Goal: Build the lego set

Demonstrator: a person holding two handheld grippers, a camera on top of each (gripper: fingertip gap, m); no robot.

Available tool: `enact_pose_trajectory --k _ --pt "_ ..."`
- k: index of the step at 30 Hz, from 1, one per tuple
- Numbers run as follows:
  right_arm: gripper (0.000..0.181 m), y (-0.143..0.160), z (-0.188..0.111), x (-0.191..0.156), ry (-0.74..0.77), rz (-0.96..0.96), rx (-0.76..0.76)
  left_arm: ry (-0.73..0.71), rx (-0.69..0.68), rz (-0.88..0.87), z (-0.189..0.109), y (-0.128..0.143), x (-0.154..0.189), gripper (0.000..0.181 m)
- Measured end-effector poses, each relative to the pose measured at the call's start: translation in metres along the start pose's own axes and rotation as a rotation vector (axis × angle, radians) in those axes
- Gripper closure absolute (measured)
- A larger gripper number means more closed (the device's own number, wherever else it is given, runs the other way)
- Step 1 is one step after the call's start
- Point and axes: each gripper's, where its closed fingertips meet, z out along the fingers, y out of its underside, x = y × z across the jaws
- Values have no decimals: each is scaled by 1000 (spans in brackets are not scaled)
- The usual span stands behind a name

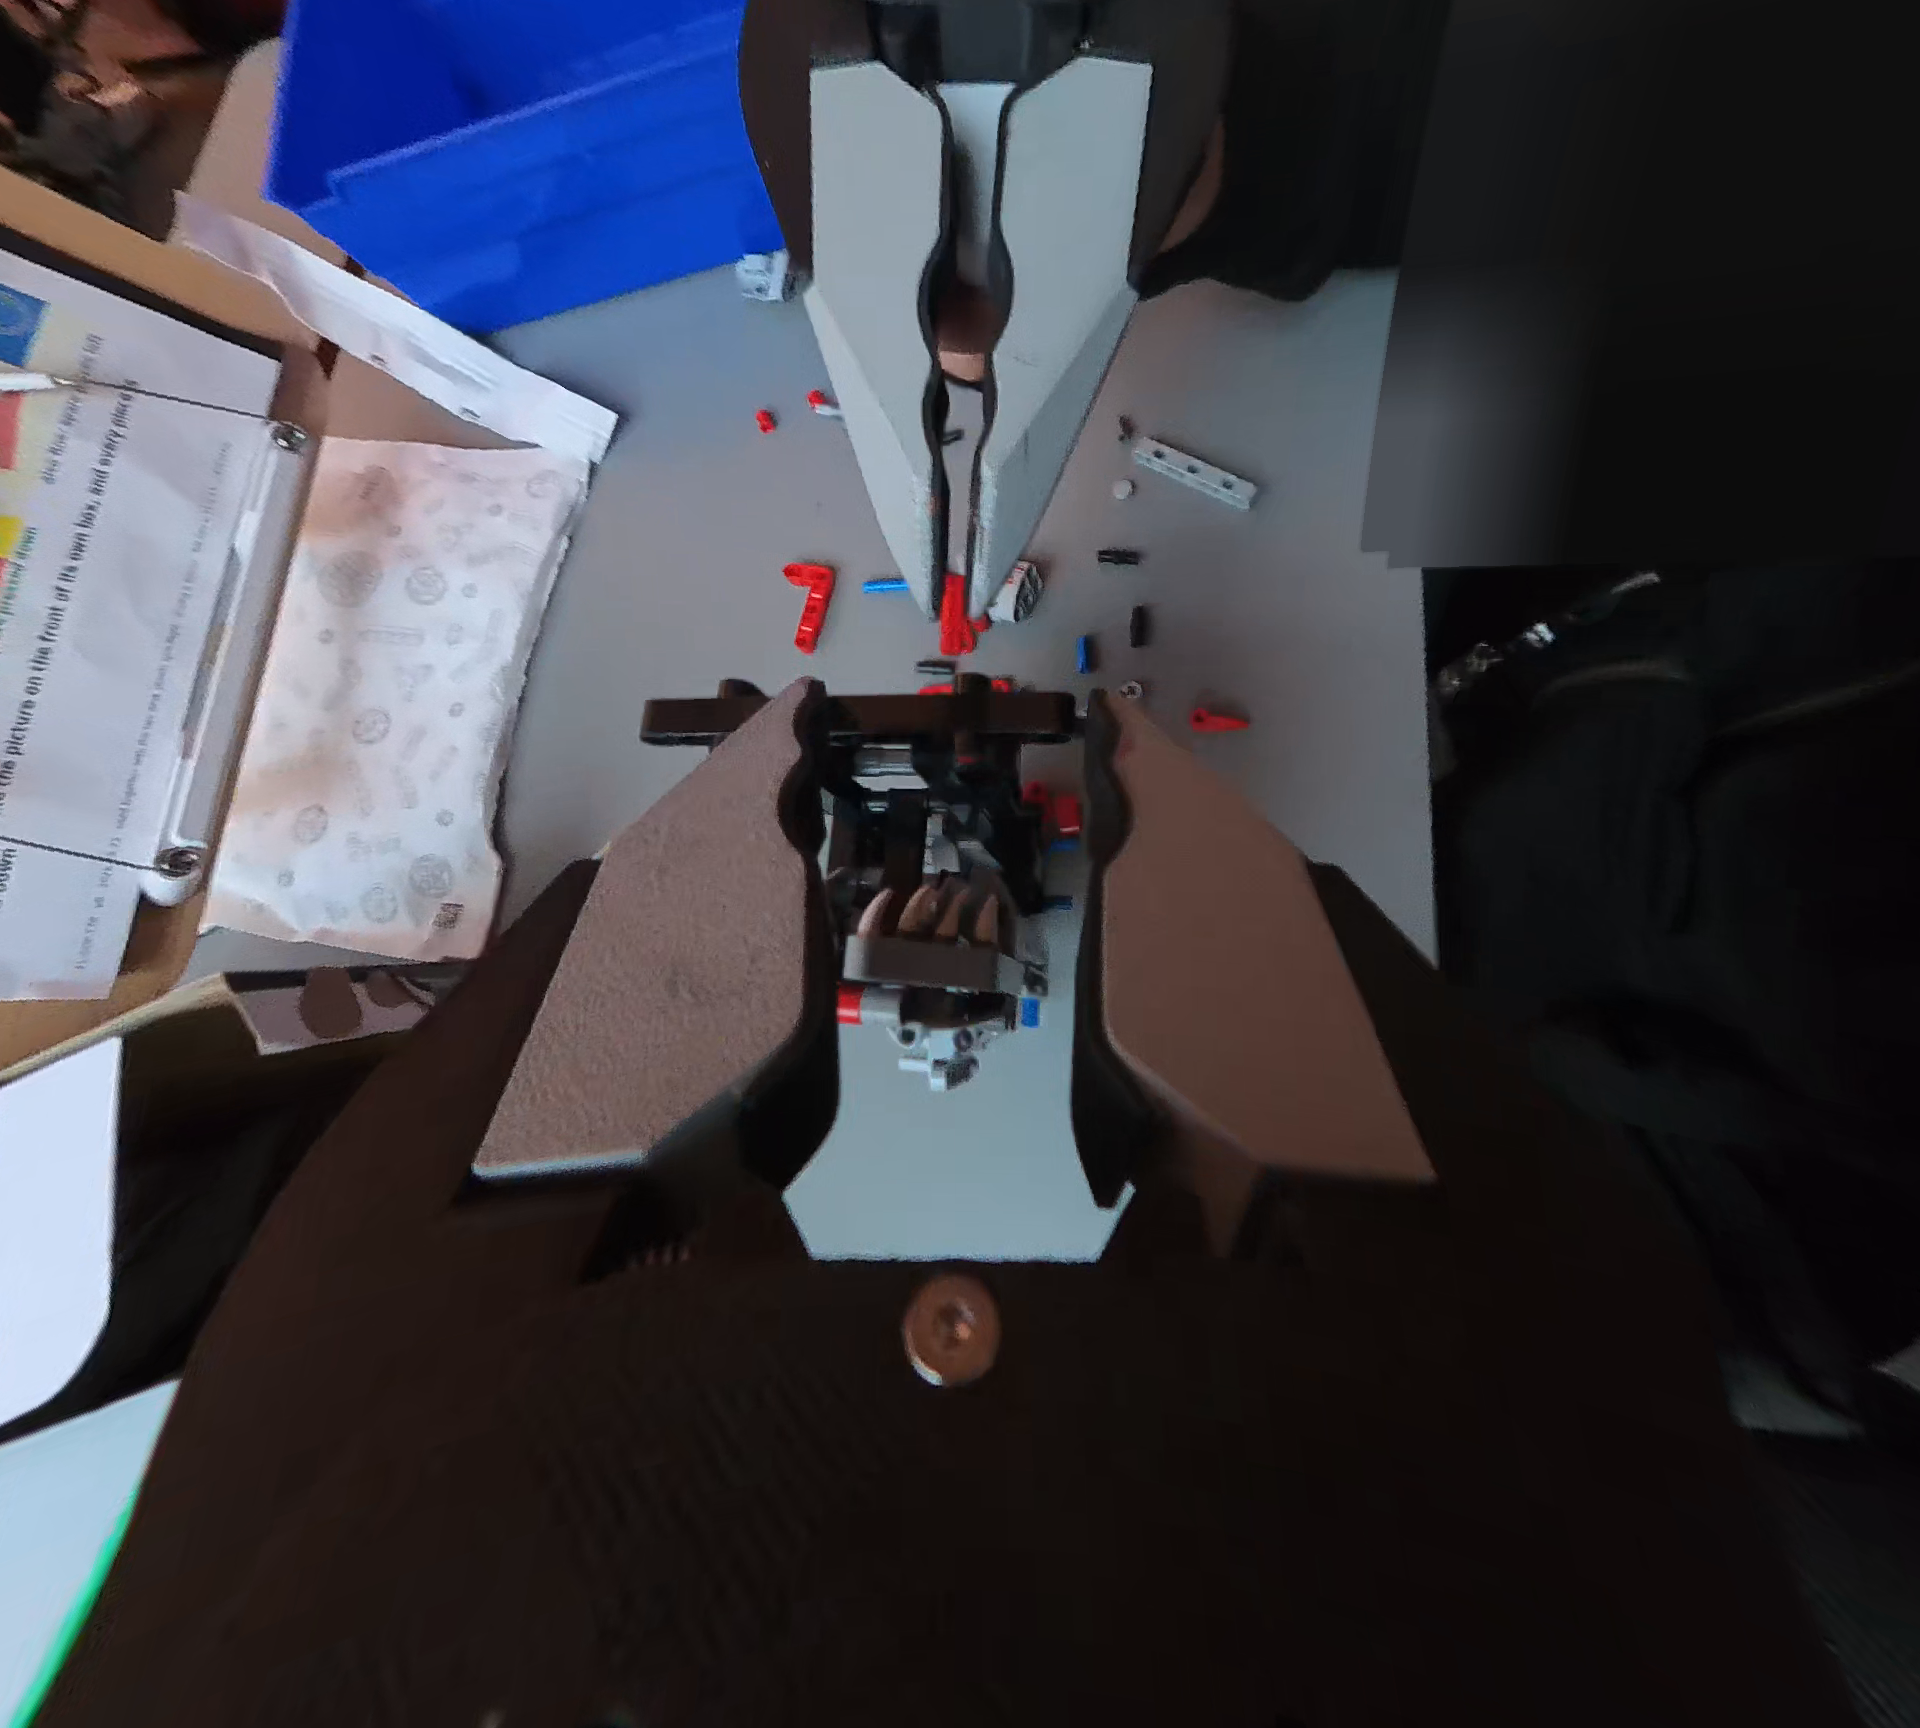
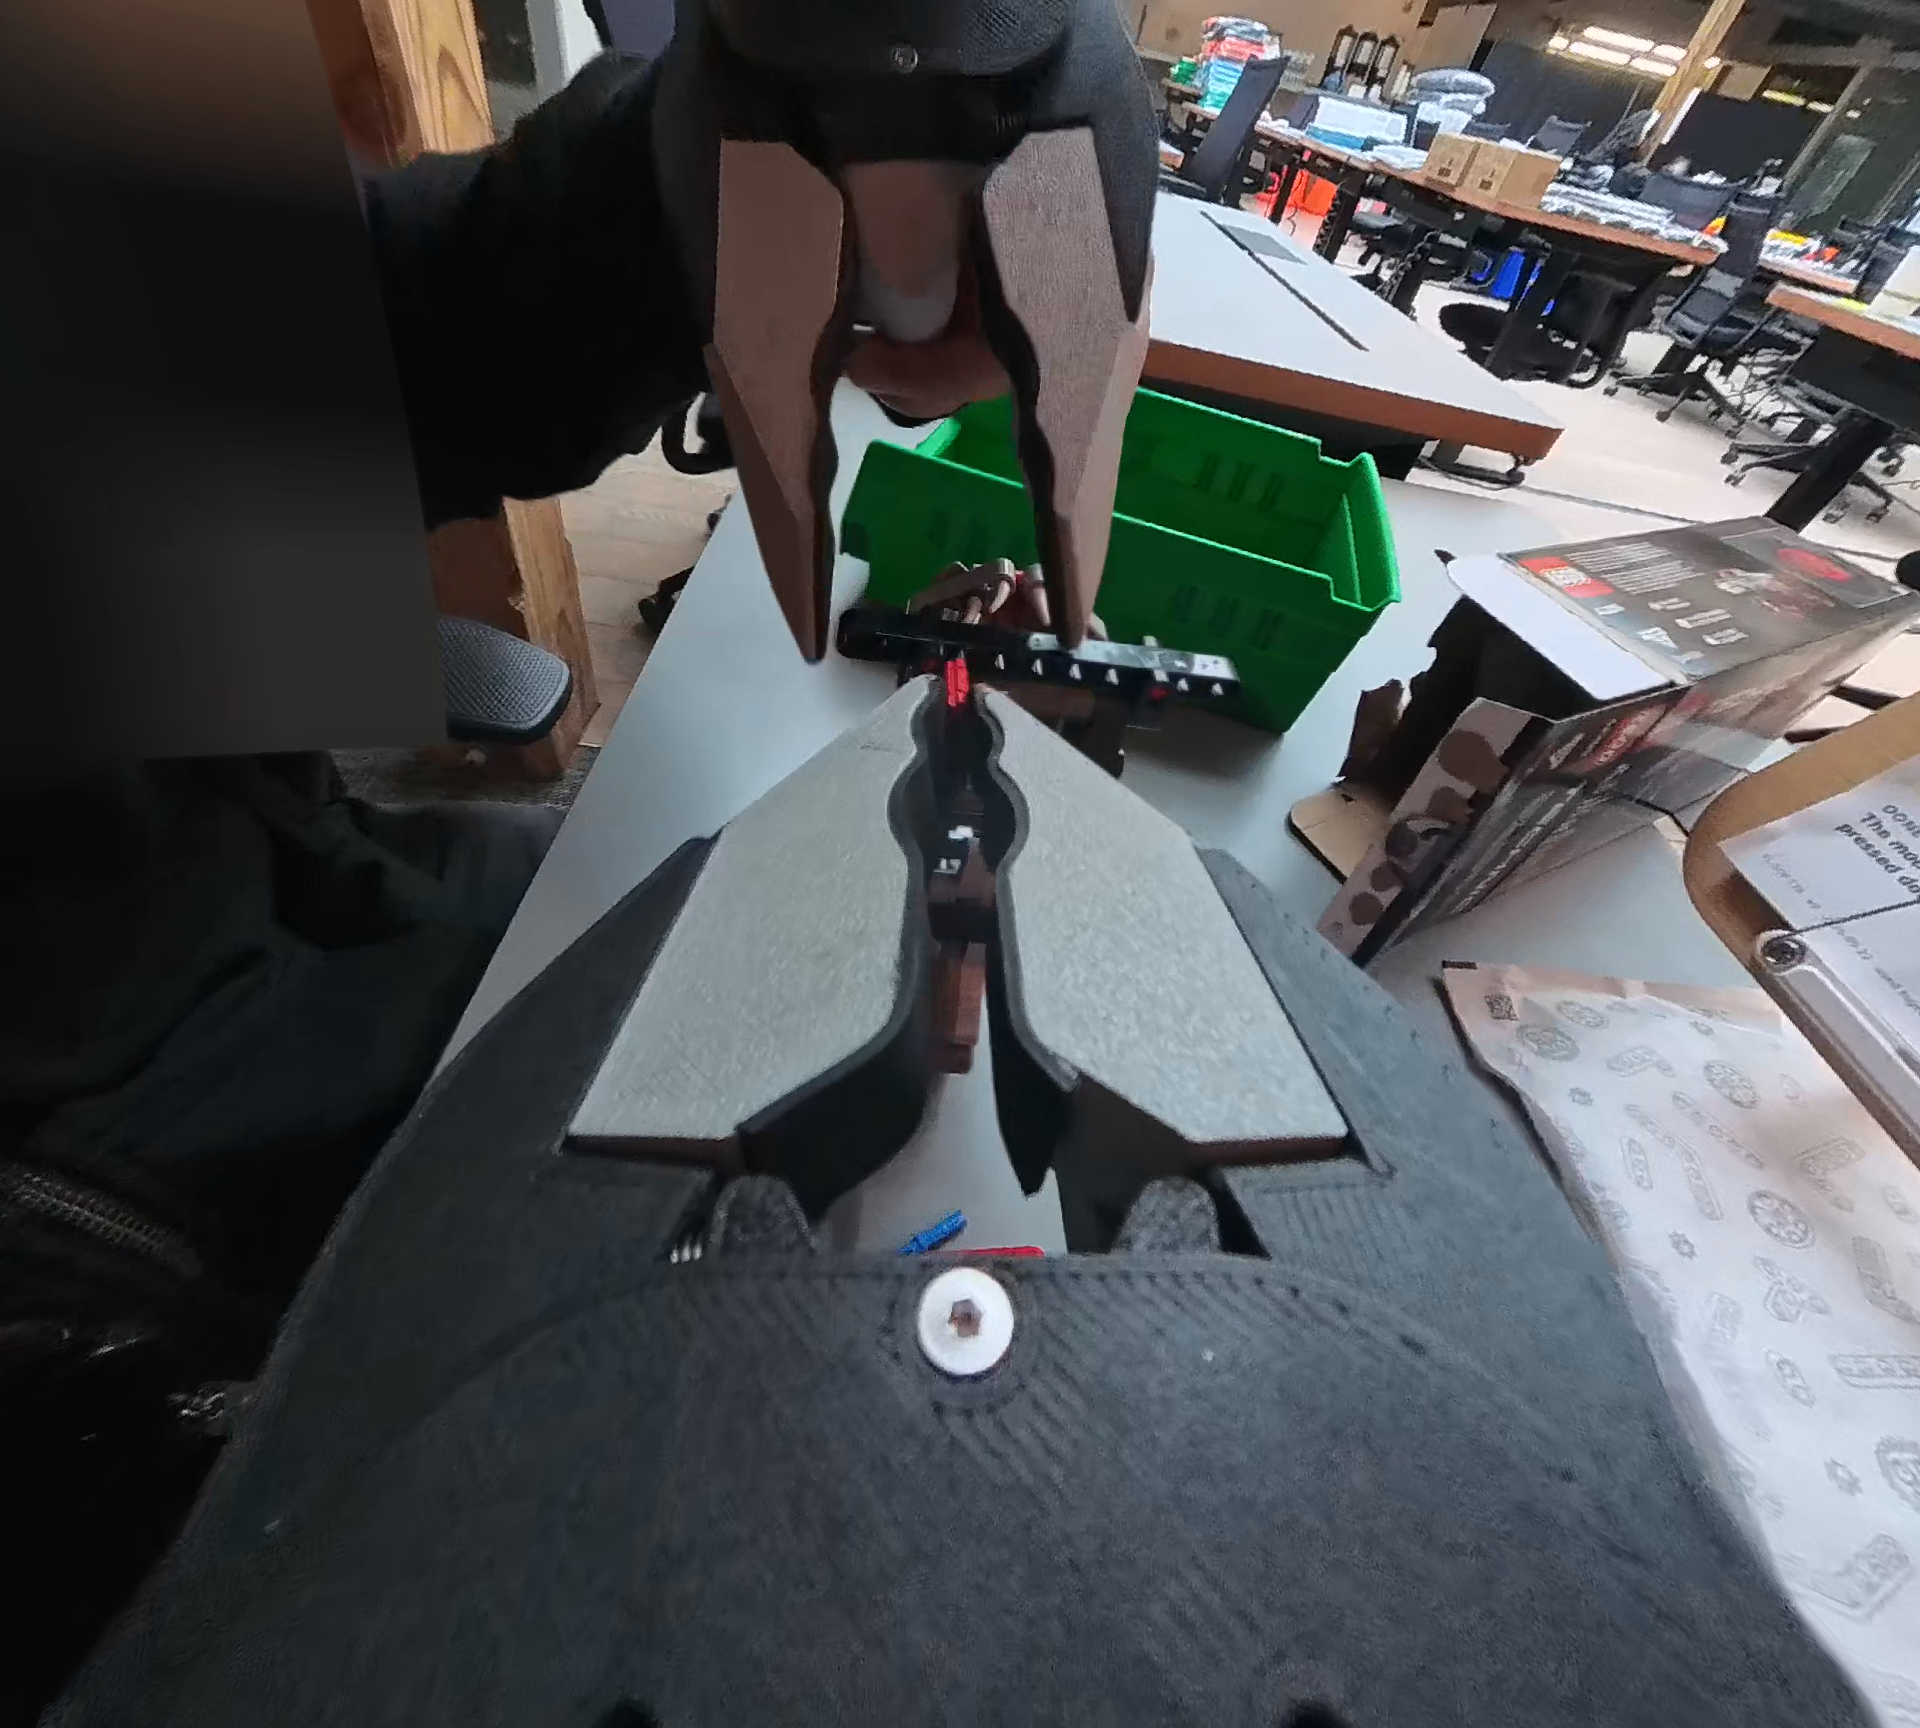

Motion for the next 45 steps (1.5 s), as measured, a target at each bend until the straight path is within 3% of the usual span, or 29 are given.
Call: enact_pose_trajectory --k 3,13,19,21,26,30,32,45 --pt "181 2 1 -2 -7 3 -2 -15 11 27 2 -1 3 143" --pt "181 3 4 -6 -13 -12 -4 -59 29 80 -6 -1 12 149" --pt "181 3 7 -10 -30 -20 -7 -238 5 268 -8 8 14 149" --pt "181 4 8 -10 -35 -10 -12 -365 -17 413 -7 8 7 159" --pt "181 2 8 -8 -36 45 15 -679 -102 688 -5 13 -10 163" --pt "181 3 7 -7 -34 40 13 -778 -76 787 -5 10 -10 165" --pt "181 3 7 -7 -35 36 12 -820 -67 832 -6 6 -12 156" --pt "181 4 -4 4 -108 35 18 -691 -69 819 4 5 -11 167"
